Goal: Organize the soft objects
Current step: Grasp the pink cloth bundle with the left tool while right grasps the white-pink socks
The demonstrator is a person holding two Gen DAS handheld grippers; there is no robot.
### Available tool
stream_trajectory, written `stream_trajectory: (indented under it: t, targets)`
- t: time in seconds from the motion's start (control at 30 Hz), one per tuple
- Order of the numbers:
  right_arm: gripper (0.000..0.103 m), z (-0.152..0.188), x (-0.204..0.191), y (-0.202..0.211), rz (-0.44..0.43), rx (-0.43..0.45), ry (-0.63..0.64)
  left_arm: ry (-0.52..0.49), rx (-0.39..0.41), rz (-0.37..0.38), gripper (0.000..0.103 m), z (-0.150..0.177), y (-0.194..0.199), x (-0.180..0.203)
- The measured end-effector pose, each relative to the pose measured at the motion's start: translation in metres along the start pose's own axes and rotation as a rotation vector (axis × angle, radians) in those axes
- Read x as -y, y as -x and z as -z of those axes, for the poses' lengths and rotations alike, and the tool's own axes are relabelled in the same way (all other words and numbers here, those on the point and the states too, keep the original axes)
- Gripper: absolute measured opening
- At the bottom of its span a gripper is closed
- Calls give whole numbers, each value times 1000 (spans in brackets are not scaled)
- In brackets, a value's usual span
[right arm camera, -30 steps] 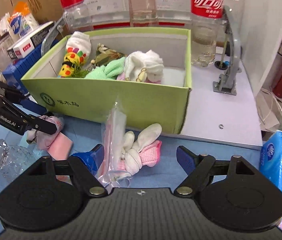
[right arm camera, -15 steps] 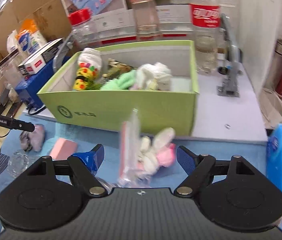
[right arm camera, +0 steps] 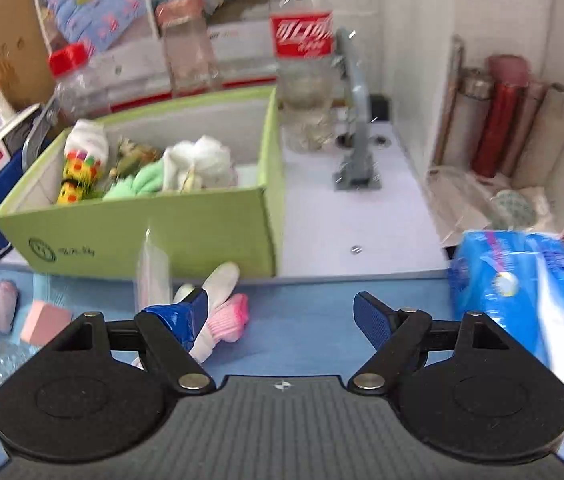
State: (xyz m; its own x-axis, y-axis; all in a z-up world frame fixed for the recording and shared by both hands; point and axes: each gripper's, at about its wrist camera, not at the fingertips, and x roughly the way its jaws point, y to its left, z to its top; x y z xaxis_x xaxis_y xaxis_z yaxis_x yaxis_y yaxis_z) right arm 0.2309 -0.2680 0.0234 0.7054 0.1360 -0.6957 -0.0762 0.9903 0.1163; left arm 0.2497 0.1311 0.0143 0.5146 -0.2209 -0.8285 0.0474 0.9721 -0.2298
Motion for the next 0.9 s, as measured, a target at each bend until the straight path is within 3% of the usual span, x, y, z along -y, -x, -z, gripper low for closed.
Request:
stream_trajectory:
  t: [0.13, 0.27, 0.37, 0.57, 0.73, 0.9]
  targets:
    - [66, -10, -20, -23, -67, -38, 41, -10, -6, -20, 69, 0, 0, 2]
    - [66, -15, -21, -20, -141, -23, 32, -26, -7, -30, 69, -1, -2, 3]
    - [66, -9, -10, -21, -42, -32, 27, -20, -8, -17, 69, -2, -6, 4]
    - [66, -11, -6, -39, -114, -78, -36, -20, -11, -19, 69, -2, -7, 6]
    - [66, -10, -24, -56, -101, -131, 62, -6, -11, -29, 69, 0, -5, 2]
    - [67, -7, -8, -50, 50, -142, 96, 1, -14, -21, 69, 3, -4, -3]
